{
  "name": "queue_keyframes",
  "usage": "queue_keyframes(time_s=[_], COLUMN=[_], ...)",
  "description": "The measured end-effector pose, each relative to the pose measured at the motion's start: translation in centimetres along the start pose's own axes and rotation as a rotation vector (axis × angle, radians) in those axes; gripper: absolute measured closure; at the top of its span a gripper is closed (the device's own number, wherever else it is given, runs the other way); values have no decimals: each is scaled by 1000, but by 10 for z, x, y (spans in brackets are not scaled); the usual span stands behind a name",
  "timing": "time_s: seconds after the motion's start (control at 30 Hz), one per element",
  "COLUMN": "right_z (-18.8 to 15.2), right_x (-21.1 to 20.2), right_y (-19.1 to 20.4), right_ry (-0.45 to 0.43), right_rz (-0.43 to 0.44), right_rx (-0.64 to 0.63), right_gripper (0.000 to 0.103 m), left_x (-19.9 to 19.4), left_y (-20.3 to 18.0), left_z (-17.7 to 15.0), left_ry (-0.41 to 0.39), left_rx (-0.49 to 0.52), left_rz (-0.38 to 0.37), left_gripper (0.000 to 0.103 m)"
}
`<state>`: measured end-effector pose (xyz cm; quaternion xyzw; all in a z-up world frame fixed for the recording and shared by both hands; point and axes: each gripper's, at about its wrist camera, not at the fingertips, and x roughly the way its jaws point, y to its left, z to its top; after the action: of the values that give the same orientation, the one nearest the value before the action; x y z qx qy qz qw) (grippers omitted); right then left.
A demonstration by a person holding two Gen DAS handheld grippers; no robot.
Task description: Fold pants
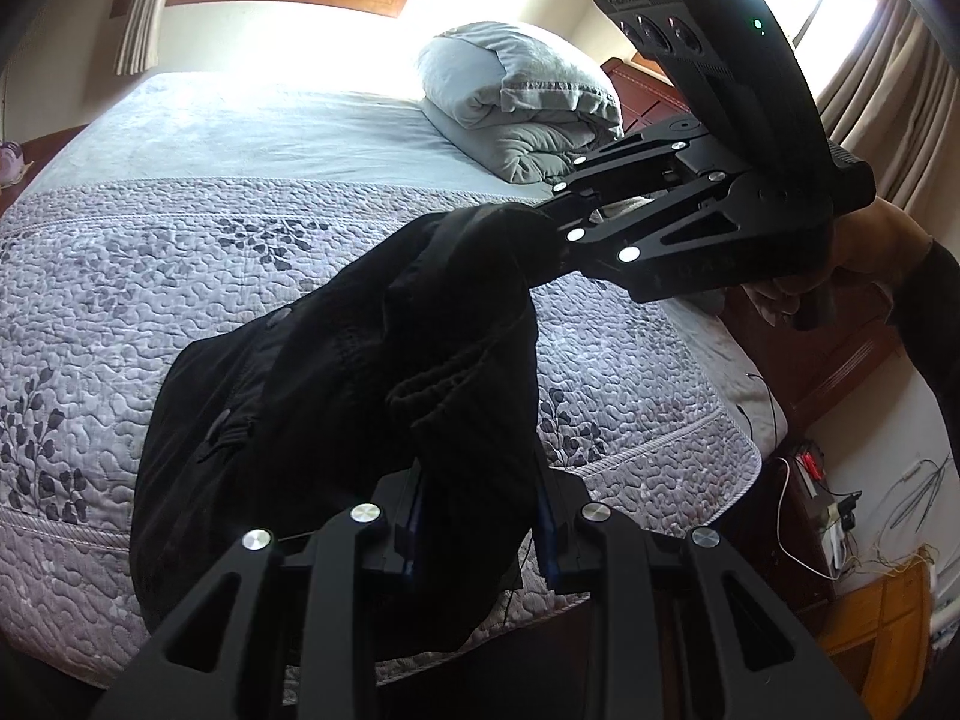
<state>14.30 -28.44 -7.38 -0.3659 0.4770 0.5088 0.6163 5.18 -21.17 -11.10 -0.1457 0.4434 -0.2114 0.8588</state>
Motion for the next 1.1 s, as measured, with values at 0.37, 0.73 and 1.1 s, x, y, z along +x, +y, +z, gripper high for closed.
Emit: queue_keyframes(time_s=[0.37,0.73,1.1], right_z=[-34,-62,-88], right_x=[25,56,95], right_y=[-14,-23,-34], right_ry=[24,55,85], right_rz=[-10,-42,-34], right_rx=[6,-16,-11], right_gripper=[83,84,84], left_x=[41,86,135], left_y=[-13,-22,-22], left_z=[-10,-24,-46], left_ry=[69,150,240], left_rx=[42,62,74], left_rz=[9,32,69], left_gripper=[75,75,75])
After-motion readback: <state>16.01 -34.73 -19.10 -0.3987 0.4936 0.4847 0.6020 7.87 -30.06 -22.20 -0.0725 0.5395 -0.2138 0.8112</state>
